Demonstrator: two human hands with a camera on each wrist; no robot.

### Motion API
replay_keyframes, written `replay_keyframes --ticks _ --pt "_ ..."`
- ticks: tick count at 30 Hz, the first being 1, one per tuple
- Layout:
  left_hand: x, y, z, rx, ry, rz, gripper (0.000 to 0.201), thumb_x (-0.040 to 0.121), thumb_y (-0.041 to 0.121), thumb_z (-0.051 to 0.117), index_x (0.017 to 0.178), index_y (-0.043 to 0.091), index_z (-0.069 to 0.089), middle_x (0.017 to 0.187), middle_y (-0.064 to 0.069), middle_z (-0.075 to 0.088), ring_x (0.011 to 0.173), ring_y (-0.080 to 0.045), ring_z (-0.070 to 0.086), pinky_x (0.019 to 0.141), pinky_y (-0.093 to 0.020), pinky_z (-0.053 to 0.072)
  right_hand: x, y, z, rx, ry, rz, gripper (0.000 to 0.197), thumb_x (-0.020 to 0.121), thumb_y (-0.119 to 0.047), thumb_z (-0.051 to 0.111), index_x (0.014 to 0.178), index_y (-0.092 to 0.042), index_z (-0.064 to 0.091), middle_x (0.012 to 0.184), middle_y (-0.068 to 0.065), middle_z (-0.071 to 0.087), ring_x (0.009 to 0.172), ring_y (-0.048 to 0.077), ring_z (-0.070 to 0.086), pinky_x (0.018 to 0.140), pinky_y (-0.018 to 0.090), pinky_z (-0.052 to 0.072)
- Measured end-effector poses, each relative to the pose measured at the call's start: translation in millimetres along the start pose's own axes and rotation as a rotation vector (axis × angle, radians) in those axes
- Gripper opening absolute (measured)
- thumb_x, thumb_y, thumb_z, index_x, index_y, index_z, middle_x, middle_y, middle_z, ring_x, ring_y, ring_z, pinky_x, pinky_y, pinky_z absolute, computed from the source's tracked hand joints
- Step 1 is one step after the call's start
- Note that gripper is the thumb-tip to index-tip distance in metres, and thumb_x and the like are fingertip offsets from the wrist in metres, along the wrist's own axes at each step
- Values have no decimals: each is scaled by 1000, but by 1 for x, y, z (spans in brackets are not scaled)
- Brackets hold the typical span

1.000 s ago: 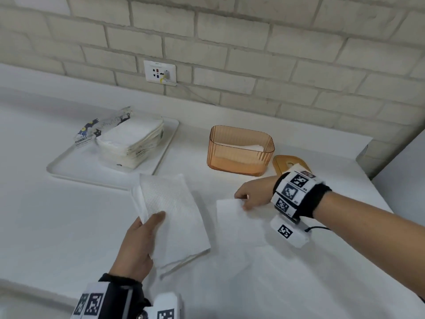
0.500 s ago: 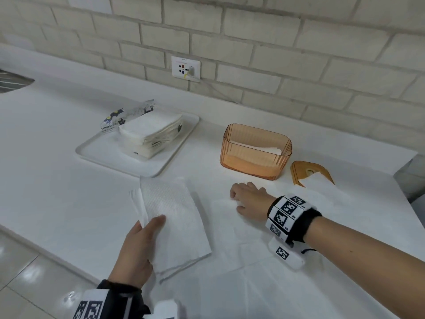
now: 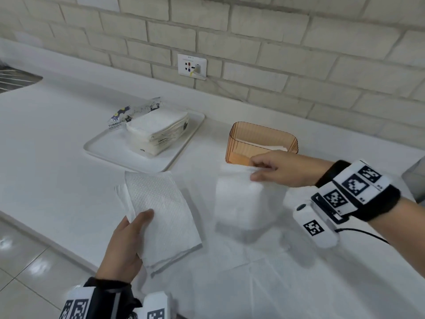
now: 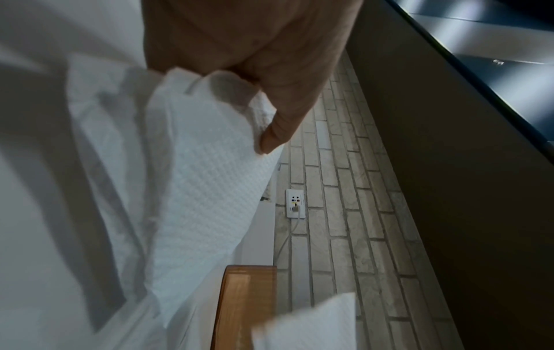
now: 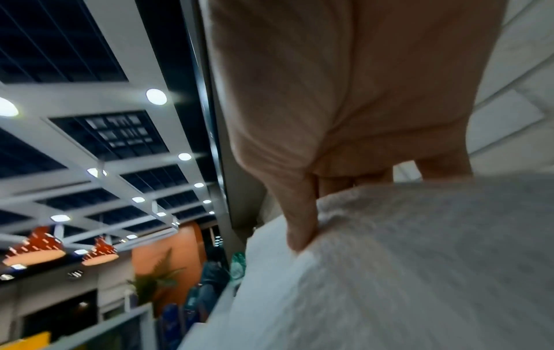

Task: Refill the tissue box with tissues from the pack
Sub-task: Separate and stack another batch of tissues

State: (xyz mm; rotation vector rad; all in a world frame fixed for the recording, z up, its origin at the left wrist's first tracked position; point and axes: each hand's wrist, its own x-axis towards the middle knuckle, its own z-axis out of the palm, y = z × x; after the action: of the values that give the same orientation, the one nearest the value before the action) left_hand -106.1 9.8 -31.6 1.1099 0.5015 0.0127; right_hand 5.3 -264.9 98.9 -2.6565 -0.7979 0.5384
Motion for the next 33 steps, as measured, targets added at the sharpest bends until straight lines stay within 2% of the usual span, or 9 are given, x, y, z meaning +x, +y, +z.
replay_keyframes --ticks 2,4,7,13,18,23,27,29,33 --pt "2 3 -2 -13 9 3 18 92 14 56 108 12 64 102 -8 73 93 -26 67 72 -37 51 -1 -13 9 -62 -156 -44 17 94 -29 51 84 -16 56 73 -8 49 68 6 44 66 23 36" --pt "4 4 -2 -19 2 5 20 92 14 55 111 12 63 106 -9 71 96 -28 66 74 -38 51 8 -14 40 -213 -273 -72 21 95 -27 48 104 -10 58 100 1 56 89 13 50 79 27 37" --pt "3 6 0 -14 -22 6 17 92 13 55 106 12 65 101 -8 73 93 -26 67 73 -37 51 21 -6 90 -377 -279 -91 29 96 -22 45 119 -6 52 127 6 41 115 23 42 93 31 38" --pt "5 4 -1 -2 -31 -7 15 91 14 56 103 12 66 95 -7 75 92 -27 68 76 -39 52 16 2 121 -369 -212 2 57 90 -28 51 140 -18 28 136 1 34 124 20 29 98 38 30" --pt "8 5 -1 -8 -61 -34 16 90 13 58 103 8 66 96 -10 75 90 -28 69 75 -39 52 16 -2 114 -364 -189 37 35 96 -26 43 129 -14 43 126 4 50 123 22 37 101 38 29" --pt "16 10 0 -25 -98 -53 20 90 11 57 107 3 65 101 -15 73 94 -31 68 80 -41 52 0 -23 50 197 119 133 52 95 -31 49 141 -13 36 143 0 43 133 17 41 106 25 31" --pt "15 9 18 19 -204 -69 26 93 12 51 114 3 63 107 -17 71 98 -33 67 86 -43 51 12 -47 38 761 357 68 33 90 -21 59 121 -12 53 116 4 66 103 21 65 91 39 52" --pt "12 8 30 27 -280 -58 31 97 17 45 121 8 61 115 -13 70 106 -29 66 94 -44 48 27 -57 55 832 389 138 32 89 -20 61 118 -11 50 112 3 66 98 22 66 90 42 52" --pt "1 12 48 -85 -360 -33 45 101 37 29 125 15 61 121 -8 68 114 -23 63 98 -43 44 48 -71 85 814 476 259 34 91 -20 58 118 -22 39 112 3 56 95 18 57 81 30 47"
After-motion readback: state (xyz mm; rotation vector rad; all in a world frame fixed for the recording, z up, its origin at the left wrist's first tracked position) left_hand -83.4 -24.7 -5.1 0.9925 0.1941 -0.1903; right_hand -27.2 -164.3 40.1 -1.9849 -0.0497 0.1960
